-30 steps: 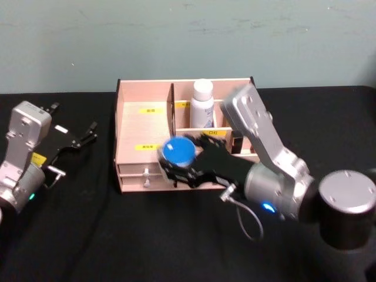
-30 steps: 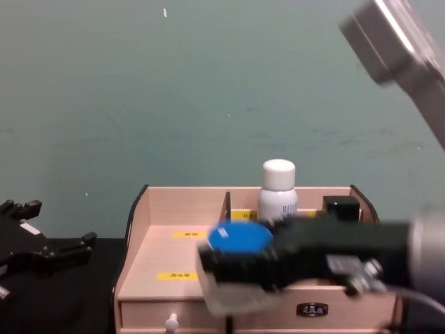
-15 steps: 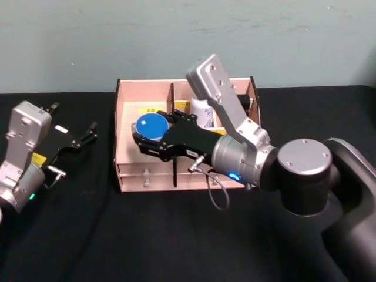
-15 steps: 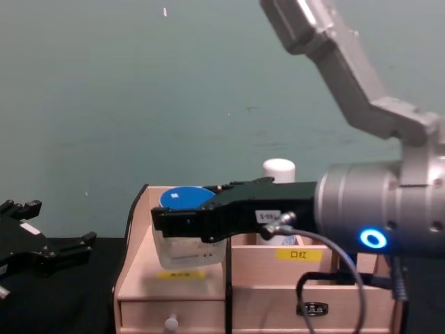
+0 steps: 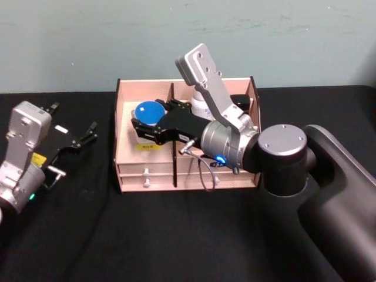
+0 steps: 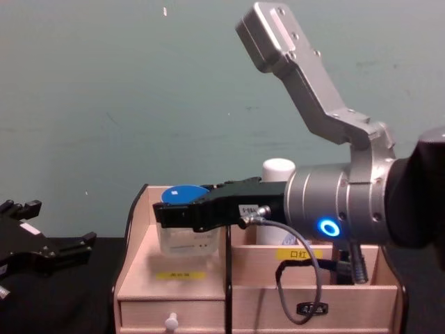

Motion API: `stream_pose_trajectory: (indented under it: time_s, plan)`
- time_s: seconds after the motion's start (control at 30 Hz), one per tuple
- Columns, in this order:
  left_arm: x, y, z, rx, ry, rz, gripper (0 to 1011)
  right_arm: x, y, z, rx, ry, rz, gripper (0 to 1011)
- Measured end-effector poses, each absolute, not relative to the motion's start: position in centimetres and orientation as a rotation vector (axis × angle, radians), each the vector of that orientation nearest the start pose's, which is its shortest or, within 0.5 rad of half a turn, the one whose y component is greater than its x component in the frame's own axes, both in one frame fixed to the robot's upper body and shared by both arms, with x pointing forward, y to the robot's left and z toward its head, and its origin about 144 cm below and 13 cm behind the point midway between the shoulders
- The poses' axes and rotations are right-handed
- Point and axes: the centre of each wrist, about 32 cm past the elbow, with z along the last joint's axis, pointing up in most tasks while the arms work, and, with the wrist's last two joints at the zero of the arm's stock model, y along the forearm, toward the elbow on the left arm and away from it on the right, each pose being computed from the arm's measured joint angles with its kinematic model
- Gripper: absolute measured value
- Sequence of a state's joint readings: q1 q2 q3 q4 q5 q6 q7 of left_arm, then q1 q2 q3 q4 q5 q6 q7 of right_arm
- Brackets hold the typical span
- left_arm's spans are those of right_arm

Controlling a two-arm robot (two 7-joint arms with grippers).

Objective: Pick up the facial cleanser and watermelon frost from the table and place them into the tiered storage box.

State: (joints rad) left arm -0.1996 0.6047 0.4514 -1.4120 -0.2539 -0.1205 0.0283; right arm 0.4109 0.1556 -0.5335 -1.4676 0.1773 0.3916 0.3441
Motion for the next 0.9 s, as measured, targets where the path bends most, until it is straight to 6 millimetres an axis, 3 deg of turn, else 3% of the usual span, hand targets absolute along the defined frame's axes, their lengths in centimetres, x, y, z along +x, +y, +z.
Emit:
stream_pose_trajectory:
  time_s: [0.37, 0.9]
  plan:
    - [48.9, 31.0, 114.0, 0.305, -0.285, 1.248, 1001, 54.7, -10.8, 122.1, -0.273, 0.026, -0.770, 735]
    - [48.9, 31.0, 114.0, 0.304, -0.285, 1.248, 1001, 55.3, -9.7, 122.1, -0.313, 0.021, -0.784, 735]
